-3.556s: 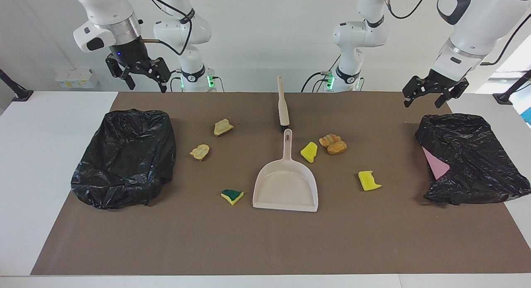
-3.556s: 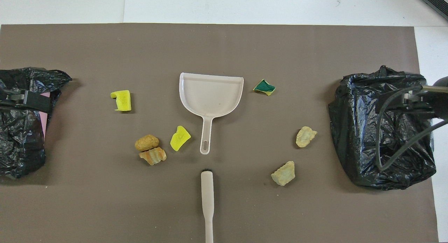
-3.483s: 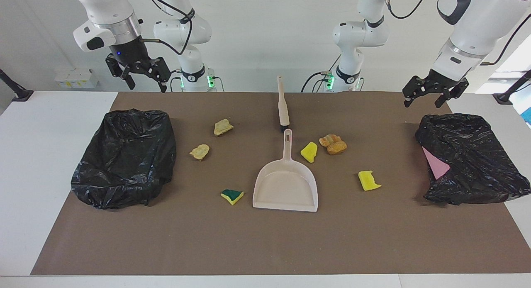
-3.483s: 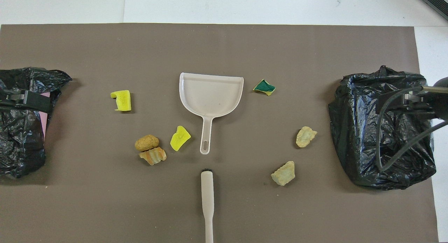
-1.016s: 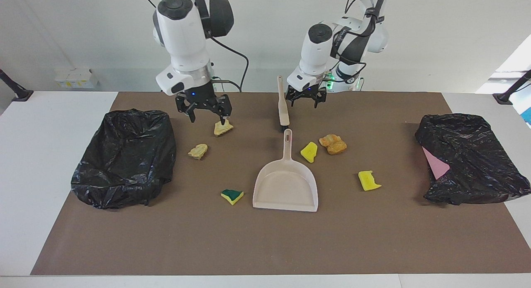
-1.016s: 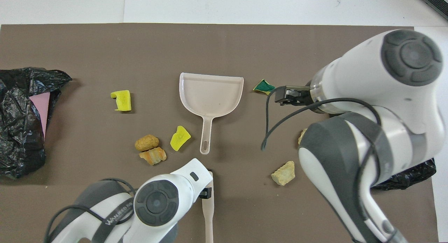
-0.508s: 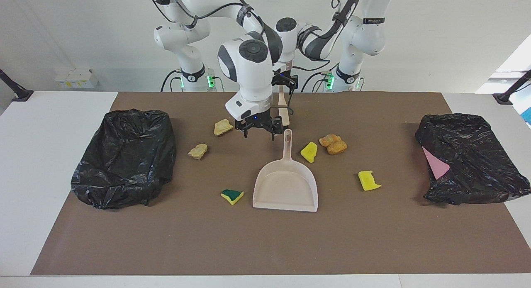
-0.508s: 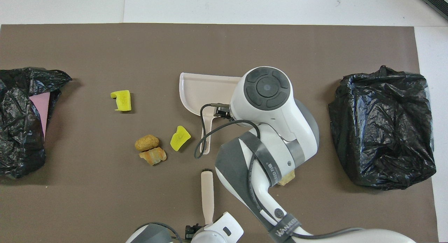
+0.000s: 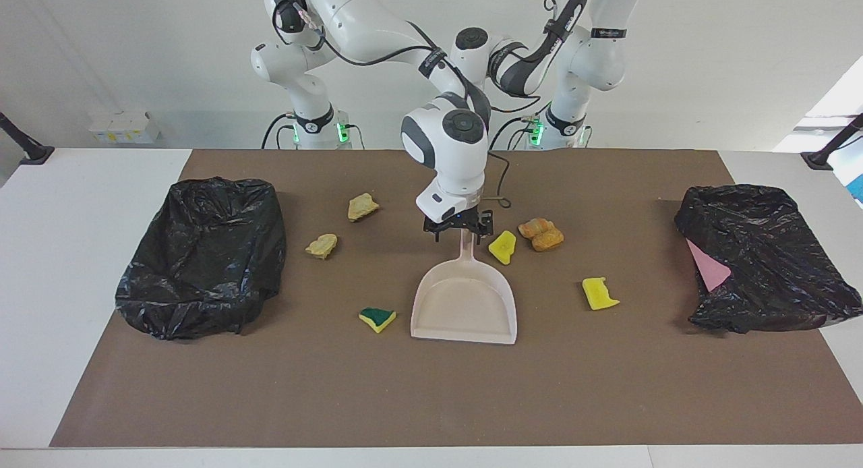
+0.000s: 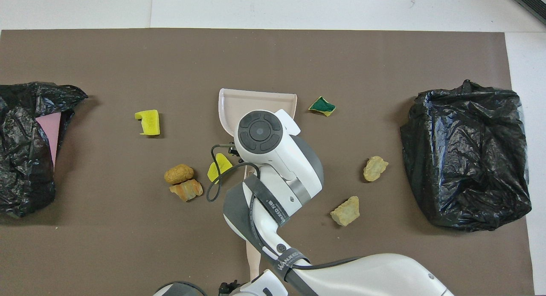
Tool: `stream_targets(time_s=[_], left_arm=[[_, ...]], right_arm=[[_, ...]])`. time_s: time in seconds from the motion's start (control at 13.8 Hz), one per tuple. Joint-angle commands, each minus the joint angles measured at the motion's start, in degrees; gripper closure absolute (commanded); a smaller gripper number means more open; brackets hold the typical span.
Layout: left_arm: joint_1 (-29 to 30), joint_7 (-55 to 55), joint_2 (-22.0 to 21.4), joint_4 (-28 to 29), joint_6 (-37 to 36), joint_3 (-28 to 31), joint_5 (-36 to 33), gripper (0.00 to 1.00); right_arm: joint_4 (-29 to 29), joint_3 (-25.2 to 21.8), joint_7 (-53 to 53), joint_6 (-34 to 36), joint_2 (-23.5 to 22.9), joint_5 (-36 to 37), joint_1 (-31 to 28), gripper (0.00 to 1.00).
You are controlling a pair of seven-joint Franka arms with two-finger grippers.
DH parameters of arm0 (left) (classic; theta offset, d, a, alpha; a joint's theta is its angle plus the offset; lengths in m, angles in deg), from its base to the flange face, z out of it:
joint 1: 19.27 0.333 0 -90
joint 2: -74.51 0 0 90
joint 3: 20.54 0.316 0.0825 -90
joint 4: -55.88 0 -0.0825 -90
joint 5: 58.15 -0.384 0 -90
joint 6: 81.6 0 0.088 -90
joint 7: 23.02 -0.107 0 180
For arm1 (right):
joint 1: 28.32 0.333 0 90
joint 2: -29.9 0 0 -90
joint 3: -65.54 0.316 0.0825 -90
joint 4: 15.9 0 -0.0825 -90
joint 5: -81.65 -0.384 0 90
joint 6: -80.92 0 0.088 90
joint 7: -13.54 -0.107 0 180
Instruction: Sweep and dump trash in bin
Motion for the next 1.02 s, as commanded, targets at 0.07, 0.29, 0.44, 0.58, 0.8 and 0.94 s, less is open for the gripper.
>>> stream_targets(time_s=[0.07, 0.29, 0.44, 0.58, 0.8, 0.94], left_arm=[[-0.6, 0.3, -1.5, 2.1, 2.4, 0.9, 0.1, 1.0], [0.2, 0.0, -1.2, 2.1, 4.2, 1.0, 0.1, 1.0], [1.6, -0.3, -2.3, 2.3, 3.4, 1.1, 0.1, 1.0], [3.7, -0.8, -4.5, 2.4, 0.6, 1.1, 0.1, 1.0], [10.7, -5.6, -9.5, 1.7, -7.2, 1.0, 0.1, 1.0], [13.6, -7.7, -12.0, 1.0, -12.6, 1.8, 0.1, 1.0]], right_arm=[[-0.9, 0.4, -0.4, 0.2, -0.1, -0.7, 0.1, 0.0], [-0.9, 0.5, -0.2, 0.1, -1.4, -0.5, 1.0, 0.0], [-0.6, 0.5, 0.1, 0.1, -1.3, -0.7, 1.2, 0.03], [-0.5, 0.5, 0.2, 0.3, -1.3, -0.7, 1.1, 0.25], [-0.6, 0.5, 0.0, 1.1, -1.3, -0.9, 1.0, 0.83], [-0.8, 0.5, -0.6, 1.7, -1.2, -1.3, 1.1, 1.0]])
